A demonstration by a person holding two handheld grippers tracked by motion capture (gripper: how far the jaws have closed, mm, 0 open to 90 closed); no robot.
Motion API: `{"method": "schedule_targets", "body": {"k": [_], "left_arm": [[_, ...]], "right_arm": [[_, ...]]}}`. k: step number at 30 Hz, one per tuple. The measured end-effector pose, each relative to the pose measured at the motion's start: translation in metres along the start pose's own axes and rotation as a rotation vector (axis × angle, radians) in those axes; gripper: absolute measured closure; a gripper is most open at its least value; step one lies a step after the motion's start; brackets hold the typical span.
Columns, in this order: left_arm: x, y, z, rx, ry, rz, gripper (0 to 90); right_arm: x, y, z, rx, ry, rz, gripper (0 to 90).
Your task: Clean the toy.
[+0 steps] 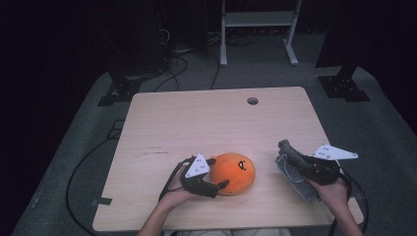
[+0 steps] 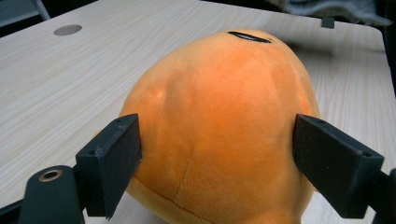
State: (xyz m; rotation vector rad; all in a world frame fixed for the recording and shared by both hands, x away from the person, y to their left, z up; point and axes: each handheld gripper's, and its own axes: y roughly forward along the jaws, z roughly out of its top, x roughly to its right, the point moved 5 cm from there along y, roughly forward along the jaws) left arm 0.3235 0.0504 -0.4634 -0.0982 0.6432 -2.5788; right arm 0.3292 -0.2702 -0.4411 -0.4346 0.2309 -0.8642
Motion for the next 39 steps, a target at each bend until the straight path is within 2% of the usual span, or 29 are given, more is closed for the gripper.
{"method": "schedule_targets", "body": {"k": [1, 2, 3, 4, 9, 10, 13, 21, 32, 37, 39], "left_arm": [[0.001, 0.001, 0.001, 0.005, 0.001, 0.001, 16.2], [0.001, 0.001, 0.001, 0.005, 0.001, 0.001, 16.2], [0.001, 0.002, 0.001, 0.006, 0.003, 0.001, 16.2], [0.001, 0.002, 0.001, 0.006, 0.005, 0.002, 16.2], [0.002, 0.003, 0.002, 0.007, 0.015, -0.004, 16.2], [0.002, 0.003, 0.002, 0.007, 0.015, -0.004, 16.2], [0.002, 0.004, 0.002, 0.006, 0.020, -0.004, 16.1], [0.003, 0.006, 0.004, 0.015, 0.024, -0.005, 16.1], [0.004, 0.009, 0.006, 0.022, 0.024, -0.005, 16.1], [0.004, 0.010, 0.006, 0.022, 0.027, -0.002, 16.1], [0.005, 0.010, 0.006, 0.018, 0.036, -0.004, 16.1]], "right_arm": [[-0.008, -0.003, 0.010, 0.038, -0.025, 0.020, 74.3], [-0.008, -0.003, 0.010, 0.038, -0.025, 0.020, 74.3], [-0.018, -0.004, 0.017, 0.063, -0.047, 0.040, 74.3], [-0.018, -0.004, 0.017, 0.063, -0.047, 0.040, 74.3], [-0.046, -0.001, 0.034, 0.105, -0.105, 0.110, 74.2], [-0.046, -0.001, 0.034, 0.105, -0.105, 0.110, 74.2], [-0.059, 0.003, 0.040, 0.120, -0.124, 0.141, 74.1], [-0.082, 0.013, 0.041, 0.115, -0.169, 0.194, 74.1], [-0.100, 0.026, 0.036, 0.084, -0.199, 0.241, 74.0], [-0.115, 0.034, 0.032, 0.069, -0.230, 0.268, 74.1], [-0.123, 0.039, 0.030, 0.051, -0.258, 0.269, 74.0]]}}
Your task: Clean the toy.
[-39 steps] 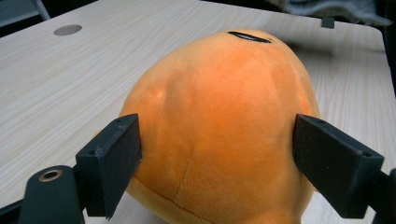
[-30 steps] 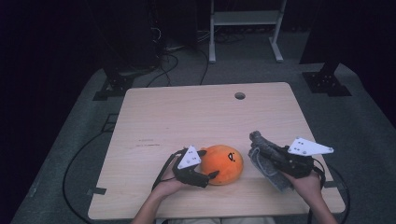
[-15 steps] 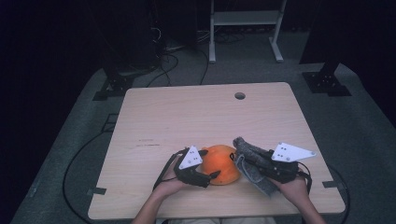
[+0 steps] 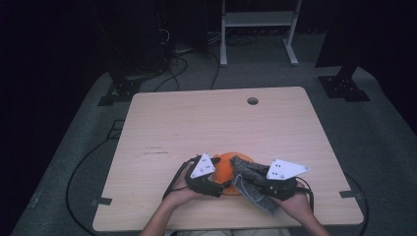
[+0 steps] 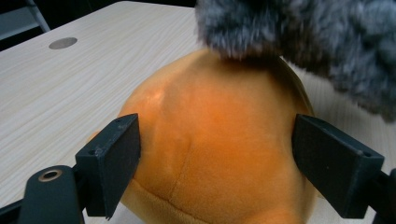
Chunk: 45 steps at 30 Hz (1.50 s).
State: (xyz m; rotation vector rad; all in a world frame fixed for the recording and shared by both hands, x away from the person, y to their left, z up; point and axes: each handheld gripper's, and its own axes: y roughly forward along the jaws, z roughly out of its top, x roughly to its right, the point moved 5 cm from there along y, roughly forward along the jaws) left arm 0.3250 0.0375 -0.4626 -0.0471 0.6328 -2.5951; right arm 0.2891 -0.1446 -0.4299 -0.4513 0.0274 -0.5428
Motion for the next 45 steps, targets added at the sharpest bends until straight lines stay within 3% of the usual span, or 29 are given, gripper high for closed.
{"method": "schedule_targets", "body": {"k": [11, 14, 18, 28, 33, 34, 38, 43, 45], "left_arm": [[-0.001, -0.001, -0.002, -0.017, -0.004, -0.006, 16.3], [-0.005, -0.002, -0.006, -0.014, -0.028, -0.013, 16.3], [-0.005, -0.003, -0.006, -0.011, -0.031, -0.013, 16.2], [-0.009, -0.004, -0.009, -0.011, -0.051, -0.012, 16.1], [-0.010, -0.002, -0.010, -0.015, -0.071, 0.005, 16.2], [-0.010, 0.000, -0.009, -0.015, -0.086, 0.010, 16.2], [-0.008, 0.002, -0.007, -0.022, -0.081, 0.031, 16.2], [-0.008, 0.002, -0.008, -0.015, -0.089, 0.023, 16.3], [-0.008, 0.002, -0.008, -0.012, -0.088, 0.021, 16.4]], "right_arm": [[0.000, 0.008, -0.010, -0.033, -0.013, -0.012, 74.0], [0.006, 0.005, -0.017, -0.039, -0.004, -0.026, 74.0], [0.012, -0.001, -0.024, -0.047, 0.011, -0.045, 74.1], [0.038, -0.019, -0.051, -0.124, 0.078, -0.130, 74.0], [0.028, -0.022, -0.039, -0.061, 0.053, -0.106, 74.0], [0.015, -0.018, -0.029, -0.037, 0.024, -0.077, 74.1], [-0.001, -0.002, -0.018, -0.051, -0.038, -0.044, 74.0], [0.007, 0.002, -0.025, -0.069, -0.022, -0.048, 74.1], [0.016, -0.003, -0.030, -0.081, -0.008, -0.075, 74.1]]}}
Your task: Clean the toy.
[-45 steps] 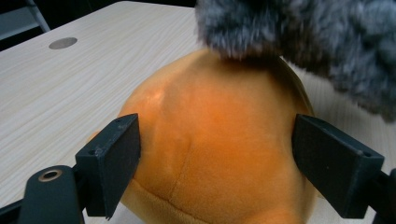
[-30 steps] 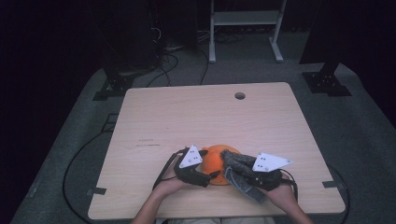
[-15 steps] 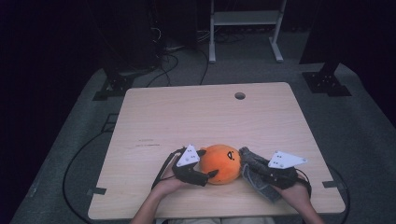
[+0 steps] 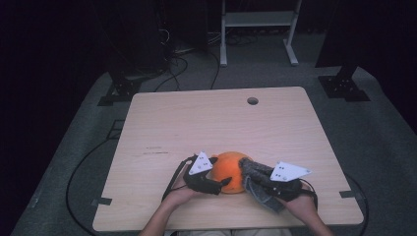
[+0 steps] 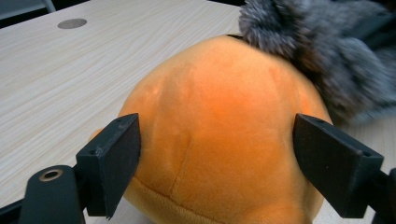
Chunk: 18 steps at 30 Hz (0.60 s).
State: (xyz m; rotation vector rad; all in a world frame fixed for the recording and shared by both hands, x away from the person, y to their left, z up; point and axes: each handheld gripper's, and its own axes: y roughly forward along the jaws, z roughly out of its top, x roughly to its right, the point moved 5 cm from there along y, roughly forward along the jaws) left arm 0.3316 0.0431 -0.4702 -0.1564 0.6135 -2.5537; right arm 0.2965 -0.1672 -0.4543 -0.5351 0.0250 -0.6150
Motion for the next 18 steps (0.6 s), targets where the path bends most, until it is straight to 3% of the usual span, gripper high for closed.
{"method": "schedule_targets", "body": {"k": [3, 6, 8, 9, 10, 11, 13, 14, 15, 16, 17, 18], "left_arm": [[0.001, -0.001, -0.001, -0.002, 0.013, -0.005, 16.4], [0.007, -0.002, -0.001, -0.021, 0.065, -0.025, 16.4], [0.008, -0.003, -0.002, -0.025, 0.075, -0.029, 16.4], [0.009, -0.002, -0.002, -0.030, 0.080, -0.035, 16.4], [0.012, -0.002, -0.004, -0.045, 0.098, -0.061, 16.4], [0.012, -0.002, -0.004, -0.045, 0.098, -0.061, 16.4], [0.015, -0.007, -0.002, -0.064, 0.137, -0.101, 16.1], [0.015, -0.007, -0.002, -0.064, 0.137, -0.101, 16.1], [0.015, -0.014, 0.006, -0.037, 0.144, -0.123, 16.0], [0.015, -0.014, 0.006, -0.037, 0.144, -0.123, 15.4], [0.012, -0.019, 0.014, 0.028, 0.121, -0.116, 15.4], [0.012, -0.019, 0.014, 0.028, 0.121, -0.116, 14.3]], "right_arm": [[0.020, -0.008, -0.018, -0.037, 0.079, -0.032, 74.1], [0.027, -0.014, -0.022, -0.032, 0.104, -0.037, 74.0], [0.026, -0.015, -0.018, -0.006, 0.103, -0.031, 74.0], [0.020, -0.018, -0.003, 0.077, 0.111, 0.009, 74.0], [0.016, -0.018, 0.004, 0.099, 0.099, 0.018, 74.0], [0.013, -0.015, 0.011, 0.106, 0.090, 0.032, 74.0], [0.006, -0.007, 0.016, 0.092, 0.072, 0.060, 74.0], [0.006, -0.007, 0.016, 0.092, 0.072, 0.060, 74.0], [0.000, 0.003, 0.011, 0.036, 0.043, 0.074, 74.0], [-0.003, 0.005, 0.008, 0.027, 0.033, 0.076, 74.0], [-0.006, 0.005, 0.006, 0.030, 0.036, 0.090, 74.0], [-0.006, 0.005, 0.006, 0.030, 0.036, 0.090, 74.0]]}}
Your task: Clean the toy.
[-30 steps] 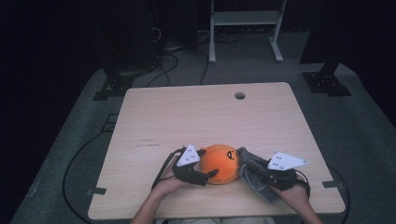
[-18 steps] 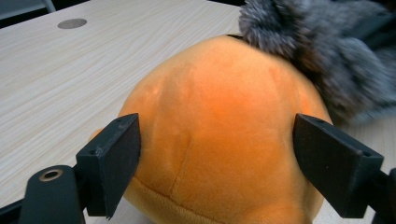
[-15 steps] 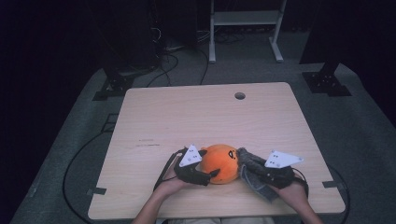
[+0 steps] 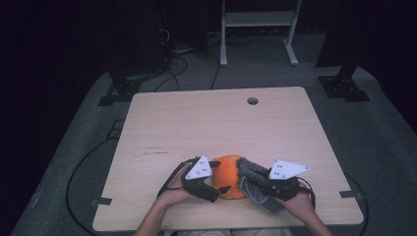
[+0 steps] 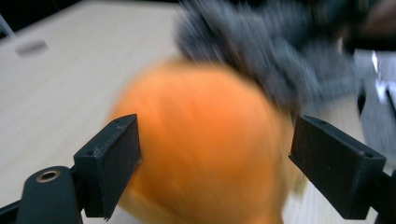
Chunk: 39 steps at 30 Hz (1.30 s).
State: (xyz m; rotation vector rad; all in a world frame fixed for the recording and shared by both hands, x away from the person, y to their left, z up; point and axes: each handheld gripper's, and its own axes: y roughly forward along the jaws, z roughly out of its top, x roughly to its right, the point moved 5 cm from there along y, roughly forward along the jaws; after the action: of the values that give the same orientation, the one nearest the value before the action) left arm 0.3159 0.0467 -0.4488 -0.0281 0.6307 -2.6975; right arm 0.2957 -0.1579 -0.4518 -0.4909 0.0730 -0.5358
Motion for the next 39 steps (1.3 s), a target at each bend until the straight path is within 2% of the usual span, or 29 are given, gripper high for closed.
{"method": "schedule_targets", "body": {"k": [1, 3, 5, 8, 9, 11, 13, 16, 17, 18, 20, 21, 22, 23, 26, 27, 28, 29, 30, 31, 32, 34, 35, 38, 39], "left_arm": [[-0.003, 0.000, 0.003, 0.020, -0.007, 0.037, 12.9], [-0.005, 0.004, 0.002, -0.002, 0.005, 0.084, 12.3], [-0.002, 0.012, -0.005, -0.037, 0.018, 0.088, 12.4], [0.003, 0.015, -0.006, -0.041, 0.015, 0.083, 14.3], [0.005, 0.017, -0.006, -0.045, 0.028, 0.092, 15.1], [0.006, 0.017, -0.006, -0.049, 0.036, 0.095, 15.2], [0.007, 0.018, -0.006, -0.052, 0.045, 0.095, 15.4], [0.008, 0.018, -0.007, -0.058, 0.048, 0.094, 15.4], [0.010, 0.019, -0.009, -0.057, 0.066, 0.081, 15.4], [0.010, 0.019, -0.009, -0.057, 0.066, 0.081, 15.4], [0.012, 0.020, -0.009, -0.061, 0.076, 0.069, 15.4], [0.014, 0.020, -0.010, -0.069, 0.091, 0.061, 15.4], [0.014, 0.020, -0.010, -0.069, 0.091, 0.061, 15.4], [0.015, 0.019, -0.011, -0.081, 0.095, 0.064, 15.4], [0.014, 0.018, -0.012, -0.076, 0.089, 0.058, 15.5], [0.013, 0.018, -0.012, -0.075, 0.087, 0.052, 15.5], [0.013, 0.018, -0.012, -0.075, 0.087, 0.052, 15.5], [0.013, 0.017, -0.013, -0.073, 0.083, 0.050, 15.5], [0.013, 0.017, -0.013, -0.073, 0.083, 0.050, 15.5], [0.013, 0.017, -0.013, -0.073, 0.082, 0.050, 15.5], [0.013, 0.017, -0.013, -0.072, 0.083, 0.050, 15.5], [0.013, 0.016, -0.013, -0.073, 0.087, 0.050, 15.4], [0.014, 0.016, -0.013, -0.073, 0.092, 0.049, 15.4], [0.016, 0.016, -0.012, -0.074, 0.112, 0.049, 15.3], [0.017, 0.017, -0.011, -0.072, 0.121, 0.046, 15.2]], "right_arm": [[-0.005, -0.002, -0.003, 0.003, 0.003, 0.020, 73.9], [-0.008, -0.003, -0.005, -0.002, -0.005, 0.022, 73.8], [-0.008, -0.004, -0.006, -0.006, -0.006, 0.021, 73.8], [0.001, -0.009, -0.013, -0.017, 0.024, 0.026, 73.9], [0.008, -0.012, -0.018, -0.026, 0.053, 0.022, 74.0], [0.011, -0.013, -0.021, -0.033, 0.063, 0.017, 73.9], [0.023, -0.018, -0.029, -0.058, 0.099, -0.005, 73.9], [0.028, -0.021, -0.028, -0.055, 0.118, -0.009, 73.9], [0.028, -0.022, -0.019, -0.015, 0.121, -0.013, 73.9], [0.028, -0.022, -0.019, -0.015, 0.121, -0.013, 73.9], [0.023, -0.017, 0.000, 0.030, 0.096, 0.007, 73.9], [0.019, -0.008, 0.012, 0.036, 0.076, 0.021, 73.9], [0.019, -0.008, 0.012, 0.036, 0.076, 0.021, 73.9], [0.016, 0.004, 0.016, 0.009, 0.058, 0.027, 73.9], [0.020, 0.008, 0.014, 0.004, 0.071, 0.034, 73.9], [0.027, 0.004, 0.008, -0.003, 0.098, 0.025, 73.9], [0.027, 0.004, 0.008, -0.003, 0.098, 0.025, 73.9], [0.038, 0.000, -0.004, -0.014, 0.140, 0.015, 73.9], [0.038, 0.000, -0.004, -0.014, 0.140, 0.015, 73.9], [0.048, -0.004, -0.017, -0.037, 0.187, 0.000, 73.9], [0.048, -0.004, -0.017, -0.037, 0.187, 0.000, 73.9], [0.056, -0.008, -0.030, -0.082, 0.209, -0.030, 73.9], [0.058, -0.010, -0.032, -0.087, 0.213, -0.031, 73.9], [0.052, -0.015, -0.022, -0.036, 0.200, -0.008, 73.9], [0.042, -0.015, -0.005, 0.015, 0.171, 0.034, 73.8]]}}
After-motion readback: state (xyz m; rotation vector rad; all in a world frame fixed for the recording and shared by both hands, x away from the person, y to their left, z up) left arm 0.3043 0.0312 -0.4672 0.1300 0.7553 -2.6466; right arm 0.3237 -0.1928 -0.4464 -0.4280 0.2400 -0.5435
